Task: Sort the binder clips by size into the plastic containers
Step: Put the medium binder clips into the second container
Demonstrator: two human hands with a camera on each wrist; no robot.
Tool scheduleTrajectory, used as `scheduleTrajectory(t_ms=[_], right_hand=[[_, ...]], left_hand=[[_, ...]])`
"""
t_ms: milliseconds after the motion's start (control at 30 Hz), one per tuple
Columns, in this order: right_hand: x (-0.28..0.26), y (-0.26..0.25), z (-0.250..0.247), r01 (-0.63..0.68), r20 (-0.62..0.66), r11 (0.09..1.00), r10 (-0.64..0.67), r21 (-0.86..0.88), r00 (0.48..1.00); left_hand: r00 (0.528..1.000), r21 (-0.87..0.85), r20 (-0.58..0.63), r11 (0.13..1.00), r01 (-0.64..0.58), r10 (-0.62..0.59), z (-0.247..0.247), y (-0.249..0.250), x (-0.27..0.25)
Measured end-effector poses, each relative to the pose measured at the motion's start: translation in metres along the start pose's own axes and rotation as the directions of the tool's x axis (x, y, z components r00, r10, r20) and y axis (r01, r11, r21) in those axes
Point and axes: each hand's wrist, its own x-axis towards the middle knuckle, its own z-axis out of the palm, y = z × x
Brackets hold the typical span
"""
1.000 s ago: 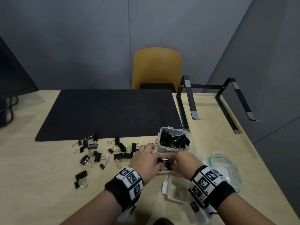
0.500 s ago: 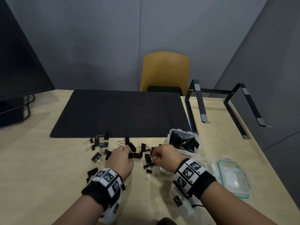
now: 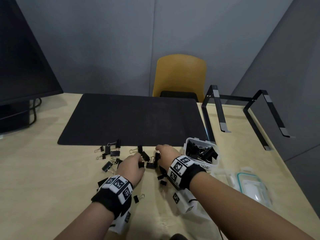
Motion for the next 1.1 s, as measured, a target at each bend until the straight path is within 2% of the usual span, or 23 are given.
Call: scheduleTrajectory(t_ms=[167,333,433,533,767,933,1100], right_hand=[[0.009,-0.003,0.004,0.013,0.077,0.998,-0.008,-0.069,0.997],[0.013,-0.002,0.005,0.012,0.068,0.996,-0.006,-0.087,0.998],[0.011,-0.002,0.004,-0.003,-0.017,1.000,0.003,-0.015,1.000],[0.005,0.001,-0.005,-0.016,-0.105,0.990,0.031,0.137,0.994],[-0.023,0.023,-0.035,0.013,-0.157,0.940,0.044,0.342,0.987],[-0.050,0.047,-0.046,0.003,-0.148,0.921,0.059,0.389,0.987],[-0.073,0.071,-0.048,0.010,-0.122,0.955,0.027,0.297,0.992]], left_hand=[[0.999,-0.043,-0.041,0.999,0.011,-0.013,-0.004,0.001,-0.001],[1.000,-0.099,-0.010,0.995,0.027,-0.028,-0.005,0.003,0.001],[0.999,-0.128,-0.021,0.991,0.033,-0.036,-0.007,0.005,0.001],[0.999,-0.169,-0.010,0.985,0.037,-0.039,-0.009,0.005,0.003],[1.000,-0.261,0.009,0.965,0.023,-0.021,-0.014,0.018,0.003],[0.997,-0.285,0.050,0.957,-0.046,0.062,-0.015,0.032,0.003],[0.995,-0.321,0.051,0.945,-0.065,0.085,-0.009,0.046,0.000]])
